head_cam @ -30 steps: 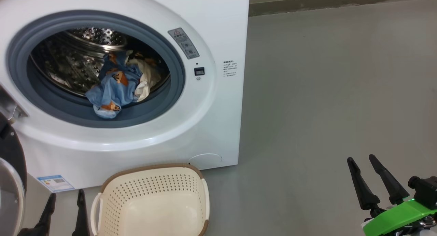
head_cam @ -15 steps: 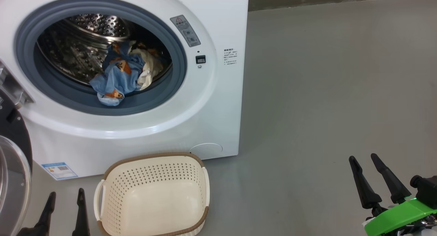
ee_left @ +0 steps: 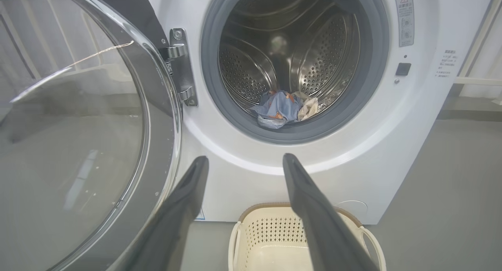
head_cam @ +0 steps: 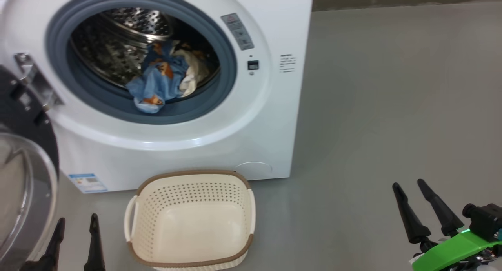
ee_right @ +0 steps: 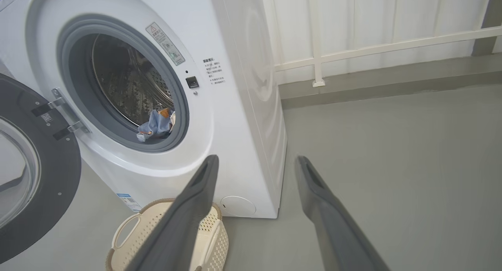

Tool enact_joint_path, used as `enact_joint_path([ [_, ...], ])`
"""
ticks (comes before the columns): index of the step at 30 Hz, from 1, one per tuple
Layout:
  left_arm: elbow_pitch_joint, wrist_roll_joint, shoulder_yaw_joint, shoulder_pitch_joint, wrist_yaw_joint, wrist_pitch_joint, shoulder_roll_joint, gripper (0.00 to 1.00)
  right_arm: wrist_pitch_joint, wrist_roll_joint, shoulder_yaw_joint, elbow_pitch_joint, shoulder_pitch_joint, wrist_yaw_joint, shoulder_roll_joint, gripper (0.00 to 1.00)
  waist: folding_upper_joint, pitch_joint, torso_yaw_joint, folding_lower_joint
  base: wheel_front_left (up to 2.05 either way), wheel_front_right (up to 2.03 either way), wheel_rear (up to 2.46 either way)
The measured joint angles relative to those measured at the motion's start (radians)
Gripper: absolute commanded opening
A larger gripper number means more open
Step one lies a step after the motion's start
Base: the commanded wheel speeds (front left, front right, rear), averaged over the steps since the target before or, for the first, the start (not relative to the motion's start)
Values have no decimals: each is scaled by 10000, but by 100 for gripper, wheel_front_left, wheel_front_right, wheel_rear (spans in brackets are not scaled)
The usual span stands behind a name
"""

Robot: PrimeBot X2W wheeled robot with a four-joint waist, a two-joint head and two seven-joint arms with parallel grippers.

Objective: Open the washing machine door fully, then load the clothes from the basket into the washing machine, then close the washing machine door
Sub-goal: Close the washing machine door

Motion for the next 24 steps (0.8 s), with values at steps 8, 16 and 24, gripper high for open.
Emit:
enact_joint_path([
  [8, -328, -86, 63, 239, 146, -2, -59, 100, 0, -4, 662, 12, -226, -2, 2, 100, 0, -5, 871, 0, 0, 0, 0],
  [16, -489, -102, 67, 410, 313, -2, -82, 100, 0, -4, 1137, 17, -489, -2, -12, 100, 0, 18, 1991, 0, 0, 0, 0],
  [24, -510, -357, 88, 424, 474, -2, -105, 100, 0, -8, 1421, 23, -738, -2, -69, 100, 0, 70, 3105, 0, 0, 0, 0],
])
